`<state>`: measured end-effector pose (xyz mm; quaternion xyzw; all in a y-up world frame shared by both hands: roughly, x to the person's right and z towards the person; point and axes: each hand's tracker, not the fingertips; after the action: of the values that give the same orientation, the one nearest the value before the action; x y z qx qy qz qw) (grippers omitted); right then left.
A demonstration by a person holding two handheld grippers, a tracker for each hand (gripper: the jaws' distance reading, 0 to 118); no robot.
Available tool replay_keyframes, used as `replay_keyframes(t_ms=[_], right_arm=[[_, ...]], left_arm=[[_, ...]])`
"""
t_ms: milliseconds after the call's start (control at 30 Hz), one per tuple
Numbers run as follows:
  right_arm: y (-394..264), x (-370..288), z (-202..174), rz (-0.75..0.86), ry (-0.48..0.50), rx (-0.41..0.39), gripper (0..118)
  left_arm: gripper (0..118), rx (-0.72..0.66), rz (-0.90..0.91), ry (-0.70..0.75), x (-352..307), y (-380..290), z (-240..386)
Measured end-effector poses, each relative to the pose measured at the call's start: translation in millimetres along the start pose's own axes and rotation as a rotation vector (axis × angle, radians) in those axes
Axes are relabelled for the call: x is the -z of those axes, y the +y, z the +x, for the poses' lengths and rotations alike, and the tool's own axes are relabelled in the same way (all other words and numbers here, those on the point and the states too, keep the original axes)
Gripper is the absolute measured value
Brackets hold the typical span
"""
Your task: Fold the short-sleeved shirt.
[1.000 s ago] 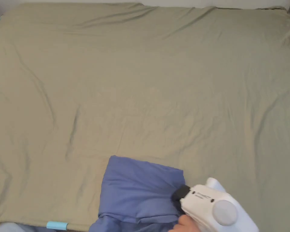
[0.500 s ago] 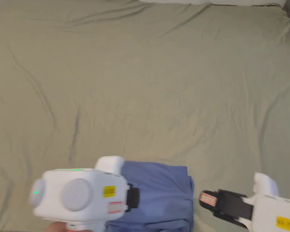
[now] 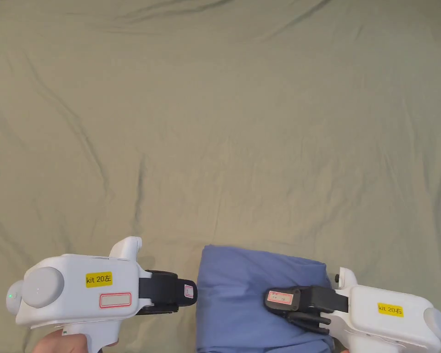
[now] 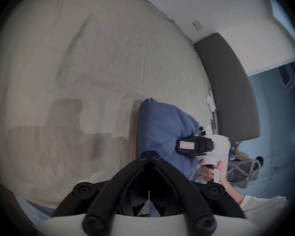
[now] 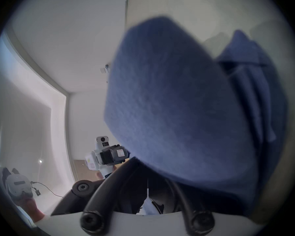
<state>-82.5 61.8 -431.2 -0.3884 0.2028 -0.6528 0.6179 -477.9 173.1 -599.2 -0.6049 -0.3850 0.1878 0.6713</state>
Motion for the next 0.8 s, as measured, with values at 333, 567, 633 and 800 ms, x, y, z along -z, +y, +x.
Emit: replay_keyframes(t_ms=[333,567,633,800], right_arm=[[-4,5,-14,-0.018,-0.061,-0.032,0],[-5,4,-17,-0.008,-0.076,-0.025,0],[-6,1,-20,-0.003,-0.091,-0.019,0],[-19,-19,-54,0.037,-0.179,-0.127,0]], left_arm=[[114,-0.049,-0.080,-0.108,42,-1,14],[79,-0.076,-0.125,-0.182,69,-7,17],[23,0.047,-0.116,0.027,68,-10,20],[23,-0.010,-0.126,-0.111,45,13,-2]])
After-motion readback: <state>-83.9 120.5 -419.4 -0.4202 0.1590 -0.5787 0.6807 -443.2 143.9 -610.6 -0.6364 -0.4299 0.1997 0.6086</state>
